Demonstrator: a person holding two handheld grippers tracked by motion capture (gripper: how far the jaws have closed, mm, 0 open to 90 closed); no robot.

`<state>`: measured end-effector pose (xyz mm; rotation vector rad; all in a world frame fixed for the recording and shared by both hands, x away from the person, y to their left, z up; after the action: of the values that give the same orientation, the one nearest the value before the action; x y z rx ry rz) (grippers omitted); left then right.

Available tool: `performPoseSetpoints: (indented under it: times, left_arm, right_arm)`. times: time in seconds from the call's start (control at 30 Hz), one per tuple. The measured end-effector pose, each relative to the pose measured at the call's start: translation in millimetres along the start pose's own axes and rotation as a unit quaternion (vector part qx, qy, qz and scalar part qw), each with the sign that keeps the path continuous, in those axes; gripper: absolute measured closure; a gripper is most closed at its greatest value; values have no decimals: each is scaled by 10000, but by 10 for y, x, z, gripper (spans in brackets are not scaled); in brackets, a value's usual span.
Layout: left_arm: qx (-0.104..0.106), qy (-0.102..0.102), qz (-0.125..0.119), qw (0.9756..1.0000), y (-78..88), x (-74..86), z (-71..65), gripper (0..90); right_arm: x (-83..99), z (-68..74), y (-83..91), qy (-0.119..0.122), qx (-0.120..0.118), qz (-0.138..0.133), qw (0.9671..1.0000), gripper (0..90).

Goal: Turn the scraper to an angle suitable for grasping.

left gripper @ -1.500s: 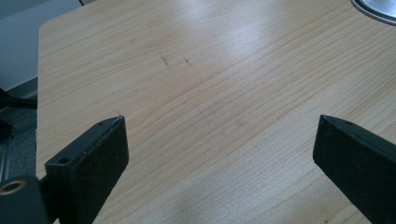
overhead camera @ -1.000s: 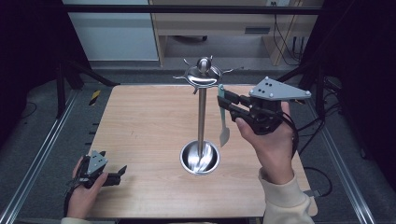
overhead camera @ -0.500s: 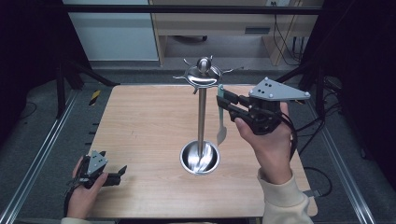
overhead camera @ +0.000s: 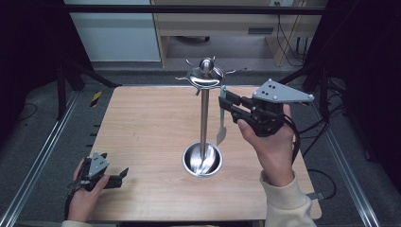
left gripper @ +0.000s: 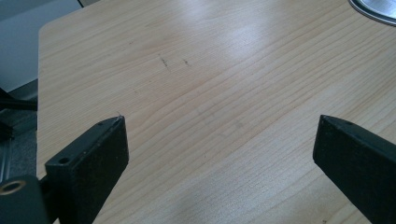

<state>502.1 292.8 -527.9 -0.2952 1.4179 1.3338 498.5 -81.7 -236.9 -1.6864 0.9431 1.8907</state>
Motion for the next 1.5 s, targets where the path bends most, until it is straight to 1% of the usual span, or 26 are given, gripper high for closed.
performPoseSetpoints:
  times: [0.3, 0.4, 0.53, 0.57, 0.6, 0.63, 0.67, 0.77, 0.9, 0.93, 1.0, 1.03, 1.07, 1.1, 1.13, 1.17, 1.2, 1.3, 1.5]
  left_arm:
    - [12, -1, -2, 10000, 4, -1, -5, 33]
    - [2, 12, -8, 10000, 8, 1, 0, 33]
    - [-3, 9, -14, 10000, 8, -2, 6, 33]
    - [0, -6, -17, 10000, 9, -6, 6, 33]
    - [0, -6, -17, 10000, 9, -6, 6, 33]
    - [-2, -10, -21, 10000, 9, -8, 5, 33]
    - [4, -10, -23, 10000, 7, -9, 4, 33]
    - [13, -19, -24, 10000, 6, -8, 3, 33]
    - [5, -23, -54, 10000, 15, -15, 8, 33]
    - [9, -27, -55, 10000, 16, -15, 7, 33]
    - [10, -41, -53, 10000, 18, -15, 6, 33]
    - [13, -39, -57, 10000, 19, -16, 6, 33]
    - [16, -37, -69, 10000, 21, -19, 4, 33]
    - [18, -45, -72, 10000, 22, -22, 3, 33]
    - [16, -69, -73, 9999, 23, -27, 1, 33]
    - [19, -86, -77, 9999, 22, -31, -3, 33]
    - [29, -112, -66, 9999, 21, -33, -7, 33]
    - [32, -165, -58, 9998, 18, -39, -19, 32]
    - [41, -152, -61, 9999, 22, -41, -26, 32]
  right_arm:
    - [5, 6, 2, -9, -1, 13, 10000, 729]
    - [12, 9, 1, -17, -20, 21, 10000, 705]
    - [32, 0, 10, 1, 6, 52, 10000, 642]
    - [46, -19, 26, 34, 80, 70, 9999, 593]
    - [56, -32, 35, 32, 126, 84, 9999, 571]
    - [56, -32, 35, 32, 126, 84, 9999, 571]
    - [66, -49, 40, 27, 175, 102, 9998, 545]
    - [102, -149, 52, 22, 376, 98, 9992, 473]
    - [193, -322, 39, -121, 566, 105, 9983, 361]
    - [232, -376, 34, -167, 682, 123, 9975, 296]
    - [285, -462, 33, -202, 887, 159, 9957, 263]
    - [316, -516, 38, -235, 987, 135, 9947, 238]
    - [336, -546, 40, -264, 1020, 124, 9944, 222]
    - [381, -622, 47, -340, 1127, 137, 9930, 193]
    - [381, -622, 47, -340, 1127, 137, 9930, 193]
    - [429, -696, 48, -400, 1206, 155, 9918, 176]
    - [429, -696, 48, -400, 1206, 155, 9918, 176]
    - [475, -769, 41, -456, 1303, 178, 9903, 163]
    - [629, -914, 23, -530, 1493, 334, 9868, 140]
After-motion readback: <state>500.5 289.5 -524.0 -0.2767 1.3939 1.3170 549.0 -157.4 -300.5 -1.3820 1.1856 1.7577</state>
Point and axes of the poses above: each handheld gripper's, and its own axes: y roughly backward along the jaws, x roughly out of its underside, z roughly to its left, the point moved 9 cm from there along -y, roughly forward along the jaws, and after that the axes turned 3 degrees about -y, right-handed, at the moved point
